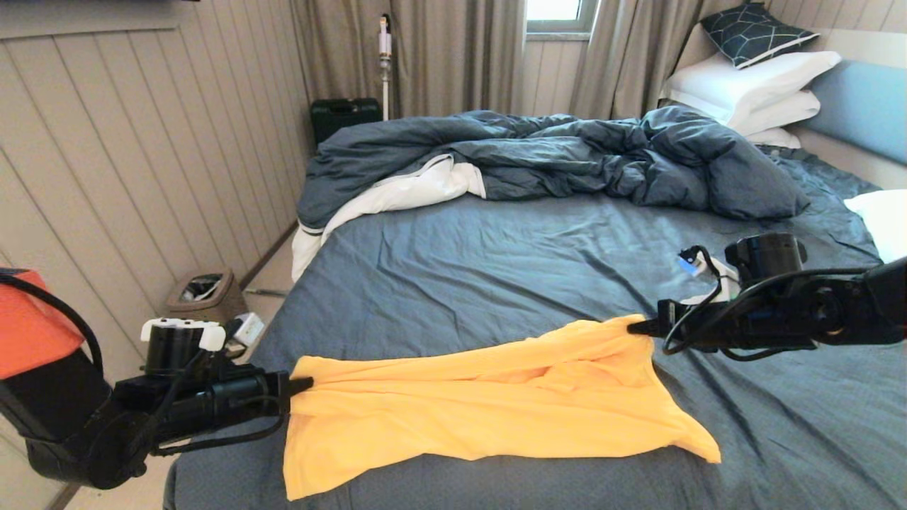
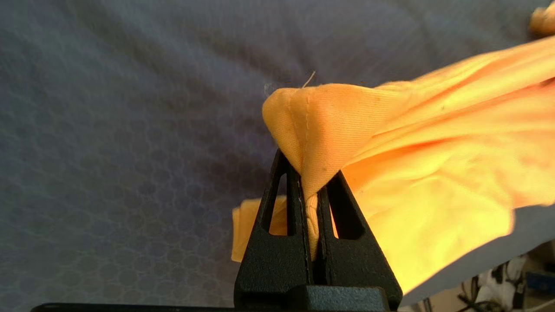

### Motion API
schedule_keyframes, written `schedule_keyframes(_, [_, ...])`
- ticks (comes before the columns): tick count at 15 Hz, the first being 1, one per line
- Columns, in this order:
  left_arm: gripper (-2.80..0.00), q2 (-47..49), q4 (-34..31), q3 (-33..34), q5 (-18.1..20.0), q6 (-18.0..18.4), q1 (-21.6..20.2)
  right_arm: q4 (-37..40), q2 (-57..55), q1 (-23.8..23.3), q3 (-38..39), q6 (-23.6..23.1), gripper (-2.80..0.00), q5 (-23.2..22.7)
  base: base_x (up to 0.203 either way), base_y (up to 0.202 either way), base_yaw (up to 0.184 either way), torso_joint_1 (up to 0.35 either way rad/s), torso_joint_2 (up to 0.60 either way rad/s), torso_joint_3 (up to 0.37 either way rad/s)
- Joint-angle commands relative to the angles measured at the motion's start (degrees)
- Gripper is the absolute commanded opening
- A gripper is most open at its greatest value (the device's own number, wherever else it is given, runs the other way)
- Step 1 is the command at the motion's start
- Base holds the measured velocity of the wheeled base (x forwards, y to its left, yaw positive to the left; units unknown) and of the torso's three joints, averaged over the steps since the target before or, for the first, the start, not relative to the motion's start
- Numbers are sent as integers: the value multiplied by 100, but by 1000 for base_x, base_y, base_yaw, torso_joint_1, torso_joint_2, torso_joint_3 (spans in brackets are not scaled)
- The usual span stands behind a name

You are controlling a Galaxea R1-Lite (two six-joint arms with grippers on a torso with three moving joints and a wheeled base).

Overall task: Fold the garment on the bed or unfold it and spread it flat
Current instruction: Fold the yellow T-shirt

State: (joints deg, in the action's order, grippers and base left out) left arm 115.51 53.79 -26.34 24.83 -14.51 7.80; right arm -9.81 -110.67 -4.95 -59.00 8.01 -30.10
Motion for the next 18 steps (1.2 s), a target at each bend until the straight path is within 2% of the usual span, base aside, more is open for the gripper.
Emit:
schedule_keyframes(1, [-280,323,139,91,27,18,28,-12,-163,-6,89,-1,-280,-14,0,0,0,0,0,0])
schedule_keyframes(5, [-280,323,141,157,28,19,85,-9,-199,-15,156,-69,-280,-5,0,0,0,0,0,0])
schedule_keyframes(6, [0,323,141,179,7,10,131,-12,-209,-15,233,-179,0,-9,0,0,0,0,0,0])
schedule_keyframes(15, [0,-691,195,777,49,-28,140,-3,1,-147,133,-202,0,-32,0,0,0,0,0,0])
schedule_keyframes(18, [0,-1182,195,1050,22,-188,127,12,-29,-138,-80,-192,0,-31,0,0,0,0,0,0])
